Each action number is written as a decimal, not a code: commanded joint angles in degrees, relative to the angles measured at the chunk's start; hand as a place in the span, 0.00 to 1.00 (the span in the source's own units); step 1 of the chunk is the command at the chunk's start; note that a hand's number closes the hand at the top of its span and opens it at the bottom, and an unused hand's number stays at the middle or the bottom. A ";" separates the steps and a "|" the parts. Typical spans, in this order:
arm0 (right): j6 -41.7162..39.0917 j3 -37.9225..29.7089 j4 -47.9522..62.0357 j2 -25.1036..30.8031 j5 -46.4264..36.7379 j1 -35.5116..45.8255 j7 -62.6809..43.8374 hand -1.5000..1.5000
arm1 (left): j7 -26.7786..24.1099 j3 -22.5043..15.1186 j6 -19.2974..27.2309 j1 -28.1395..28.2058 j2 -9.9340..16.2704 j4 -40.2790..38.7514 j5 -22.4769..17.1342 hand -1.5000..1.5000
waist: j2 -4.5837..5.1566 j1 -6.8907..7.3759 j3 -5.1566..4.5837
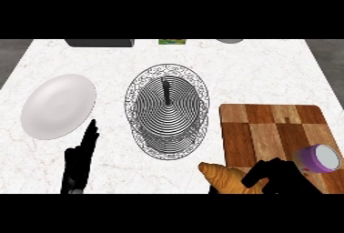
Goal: Pick the croissant from the cutting board and place it in the tiered basket
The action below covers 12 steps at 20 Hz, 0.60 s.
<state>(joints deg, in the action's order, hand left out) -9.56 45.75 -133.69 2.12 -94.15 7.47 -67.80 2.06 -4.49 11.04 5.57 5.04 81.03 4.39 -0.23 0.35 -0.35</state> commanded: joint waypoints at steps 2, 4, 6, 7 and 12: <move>-5.80 -3.60 0.24 -2.03 4.55 8.30 -14.00 1.00 | -0.74 0.10 -0.31 -0.51 0.48 -0.56 0.32 0.50 | 0.42 1.26 -0.01; -6.54 -7.65 2.36 -2.05 8.47 10.79 -13.91 1.00 | 0.89 -0.68 -0.24 -0.26 0.37 1.31 0.65 0.50 | 0.46 1.58 0.12; -6.59 -9.02 6.30 -2.07 11.73 14.83 -14.23 1.00 | 0.13 -0.50 -0.78 -1.72 0.33 -1.27 0.62 0.50 | 0.64 1.65 0.06; -7.31 -10.06 7.19 -2.07 13.25 16.34 -14.60 1.00 | -0.88 -0.98 -1.14 -0.22 0.20 -0.33 0.46 0.50 | 0.48 1.92 0.07; -6.52 -13.90 15.69 -2.08 19.59 23.11 -15.86 1.00 | -0.92 -0.79 0.14 -1.85 -0.92 -2.01 0.99 0.50 | 0.42 1.63 0.14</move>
<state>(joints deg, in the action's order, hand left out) -11.78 34.24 -122.98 0.77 -79.57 24.08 -69.81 1.97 -4.76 10.67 3.93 4.77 79.96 4.69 0.21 1.87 -0.24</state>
